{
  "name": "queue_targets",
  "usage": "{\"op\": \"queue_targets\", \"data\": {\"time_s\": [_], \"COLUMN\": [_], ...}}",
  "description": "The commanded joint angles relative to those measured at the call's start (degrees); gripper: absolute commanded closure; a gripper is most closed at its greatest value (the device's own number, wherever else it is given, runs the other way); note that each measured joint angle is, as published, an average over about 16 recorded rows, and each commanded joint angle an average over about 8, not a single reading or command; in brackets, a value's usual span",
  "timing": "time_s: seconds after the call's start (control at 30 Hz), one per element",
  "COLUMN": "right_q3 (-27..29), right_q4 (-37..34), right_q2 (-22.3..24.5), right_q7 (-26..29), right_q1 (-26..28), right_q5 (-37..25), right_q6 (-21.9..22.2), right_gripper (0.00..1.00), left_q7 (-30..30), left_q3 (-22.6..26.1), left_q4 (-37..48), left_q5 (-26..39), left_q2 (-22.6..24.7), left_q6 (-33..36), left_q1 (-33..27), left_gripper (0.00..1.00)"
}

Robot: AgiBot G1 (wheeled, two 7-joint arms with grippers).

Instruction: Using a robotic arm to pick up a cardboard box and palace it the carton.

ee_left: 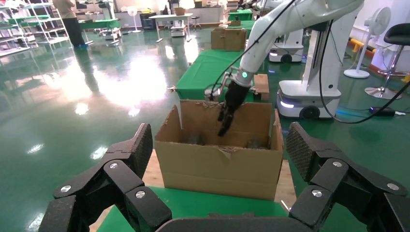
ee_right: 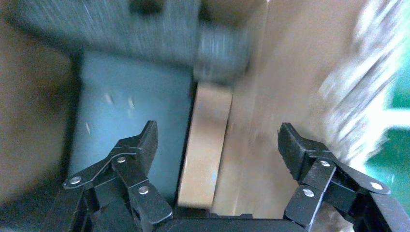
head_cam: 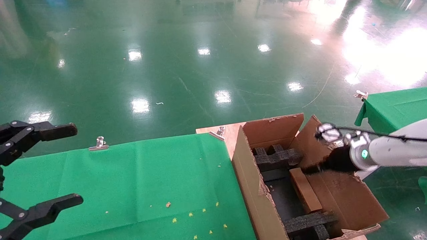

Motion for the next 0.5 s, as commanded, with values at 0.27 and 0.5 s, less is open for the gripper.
{"op": "queue_targets", "data": {"time_s": [0.27, 0.5], "right_q3": [5.02, 10.51], "right_q4": [16.79, 26.40], "right_q2": [7.16, 10.71], "right_q7": [-5.34, -16.00], "right_q1": [5.12, 4.76], "right_q5": [3.91, 15.10], "right_q6": [2.87, -1.98], "right_gripper": [0.00, 0.00], "left_q7": [0.00, 0.00], "left_q3": [0.00, 0.00], "left_q4": [0.00, 0.00], "left_q5": [0.00, 0.00], "left_q2": [0.00, 0.00], "left_q6": [0.00, 0.00], "left_q1": [0.00, 0.00], "left_gripper": [0.00, 0.00]}}
